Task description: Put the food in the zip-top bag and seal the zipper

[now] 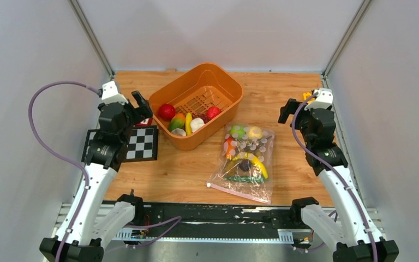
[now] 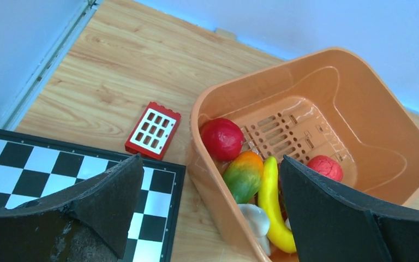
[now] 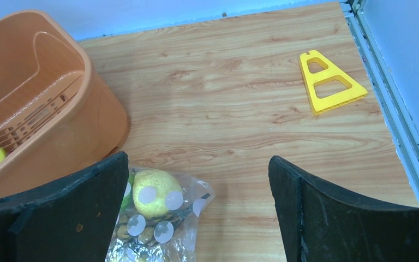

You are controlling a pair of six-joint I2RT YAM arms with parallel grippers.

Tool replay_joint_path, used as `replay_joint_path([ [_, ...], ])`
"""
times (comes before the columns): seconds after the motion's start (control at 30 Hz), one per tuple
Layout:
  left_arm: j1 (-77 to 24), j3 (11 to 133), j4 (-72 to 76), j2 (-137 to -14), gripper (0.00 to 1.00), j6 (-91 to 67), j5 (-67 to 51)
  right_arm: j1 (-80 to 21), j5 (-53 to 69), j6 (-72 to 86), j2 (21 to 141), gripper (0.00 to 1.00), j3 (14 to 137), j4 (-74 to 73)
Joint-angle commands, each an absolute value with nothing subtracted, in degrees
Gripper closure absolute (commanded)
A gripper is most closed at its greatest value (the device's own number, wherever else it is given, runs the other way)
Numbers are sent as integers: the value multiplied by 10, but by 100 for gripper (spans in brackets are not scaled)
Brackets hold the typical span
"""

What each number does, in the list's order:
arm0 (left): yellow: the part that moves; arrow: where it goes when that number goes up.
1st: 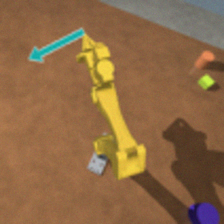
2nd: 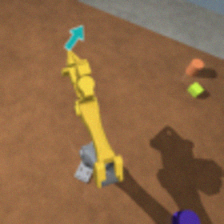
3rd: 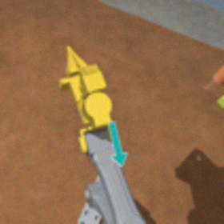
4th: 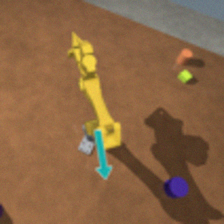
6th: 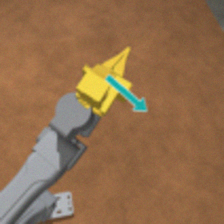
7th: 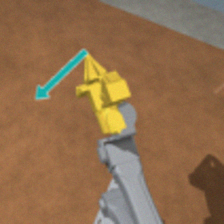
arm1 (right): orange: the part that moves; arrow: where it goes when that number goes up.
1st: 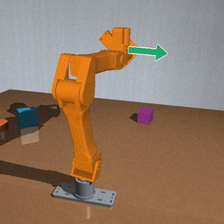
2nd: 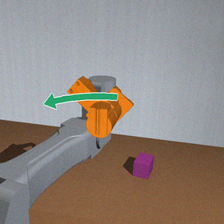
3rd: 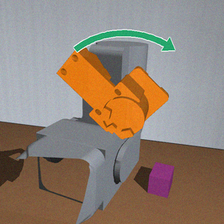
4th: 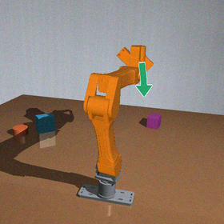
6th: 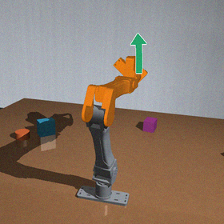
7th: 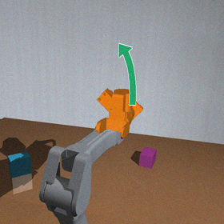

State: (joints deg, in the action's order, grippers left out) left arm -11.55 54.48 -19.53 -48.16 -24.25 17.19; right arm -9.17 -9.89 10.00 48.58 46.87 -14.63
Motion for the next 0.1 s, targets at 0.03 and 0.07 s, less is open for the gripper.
replay_joint_path([
  [0.03, -115, 567, -216, -501, 0, -275, 209, -90, -93, 108, 472, 0, 491, -142],
  [0.07, -115, 573, -223, -506, 0, -276, 212, -90, -92, 109, 472, 0, 493, -143],
])
